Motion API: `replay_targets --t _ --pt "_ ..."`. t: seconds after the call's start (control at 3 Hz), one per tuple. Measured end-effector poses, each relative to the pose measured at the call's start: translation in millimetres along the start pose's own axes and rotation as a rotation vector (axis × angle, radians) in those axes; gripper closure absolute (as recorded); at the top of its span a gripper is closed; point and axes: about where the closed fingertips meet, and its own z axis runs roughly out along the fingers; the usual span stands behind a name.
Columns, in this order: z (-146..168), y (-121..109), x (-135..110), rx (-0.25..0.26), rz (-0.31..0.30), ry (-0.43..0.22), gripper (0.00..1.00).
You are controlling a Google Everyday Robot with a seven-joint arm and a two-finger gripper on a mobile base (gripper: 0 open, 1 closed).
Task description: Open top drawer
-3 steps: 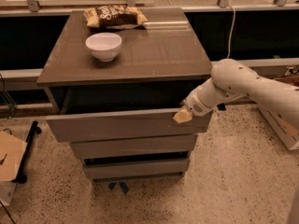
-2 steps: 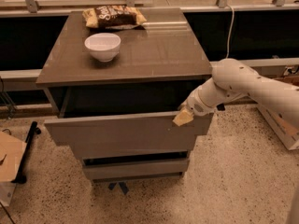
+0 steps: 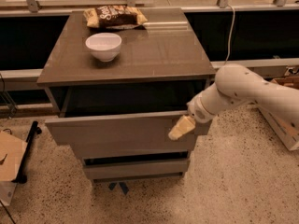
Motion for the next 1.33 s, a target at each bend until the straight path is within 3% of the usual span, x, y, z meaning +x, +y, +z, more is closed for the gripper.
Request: replay_targets --t 0.33,0.67,1.0,1.33 --pt "-4.9 24.5 20.5 -0.014 0.041 0.035 0.0" --pt "-4.9 24.5 20.5 -0.014 0.041 0.036 0.0" --pt "6.2 30.9 24.0 -0.068 0.021 0.07 0.0" --pt "6.1 31.0 23.9 -0.068 0.021 0.07 0.1"
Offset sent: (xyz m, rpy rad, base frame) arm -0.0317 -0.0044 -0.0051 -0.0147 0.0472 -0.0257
